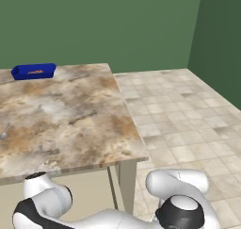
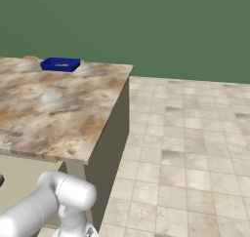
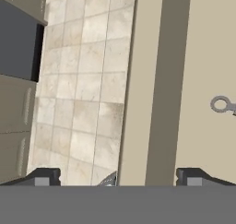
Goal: Take the tongs from the drawer on the left and place them on the dining counter next to the tray containing the hot dog.
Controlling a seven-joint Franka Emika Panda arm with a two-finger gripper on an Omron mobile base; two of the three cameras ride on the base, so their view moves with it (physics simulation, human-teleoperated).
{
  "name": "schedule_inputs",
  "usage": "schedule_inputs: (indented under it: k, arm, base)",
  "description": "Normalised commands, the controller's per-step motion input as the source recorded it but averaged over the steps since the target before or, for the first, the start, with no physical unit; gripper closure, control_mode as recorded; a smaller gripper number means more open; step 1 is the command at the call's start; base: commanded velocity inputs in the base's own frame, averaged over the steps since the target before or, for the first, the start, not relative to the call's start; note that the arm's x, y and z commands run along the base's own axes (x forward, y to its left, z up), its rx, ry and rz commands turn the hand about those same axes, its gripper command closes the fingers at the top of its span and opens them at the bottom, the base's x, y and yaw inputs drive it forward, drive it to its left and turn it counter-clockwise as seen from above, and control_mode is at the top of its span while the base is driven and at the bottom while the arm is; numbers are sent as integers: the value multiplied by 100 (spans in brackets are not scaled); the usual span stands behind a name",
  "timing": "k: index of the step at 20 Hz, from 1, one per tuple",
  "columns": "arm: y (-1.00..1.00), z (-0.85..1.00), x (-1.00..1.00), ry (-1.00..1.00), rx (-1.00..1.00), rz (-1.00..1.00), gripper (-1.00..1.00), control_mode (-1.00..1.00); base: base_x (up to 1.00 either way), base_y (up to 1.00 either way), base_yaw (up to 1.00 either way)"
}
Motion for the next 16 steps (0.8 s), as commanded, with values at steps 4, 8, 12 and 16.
schedule_inputs:
  k: [4, 8, 12, 16]
  arm:
    - [-1, 48, 6, 0, -4, 0, -100, -100]
    - [-10, 36, 15, 0, -2, 0, -100, -100]
    - [-17, 25, 21, 0, 0, 0, -100, -100]
    - [-13, 5, 25, 1, 0, 0, -100, -100]
  base:
    - [0, 0, 0]
    - [0, 0, 0]
    - [0, 0, 0]
    - [0, 0, 0]
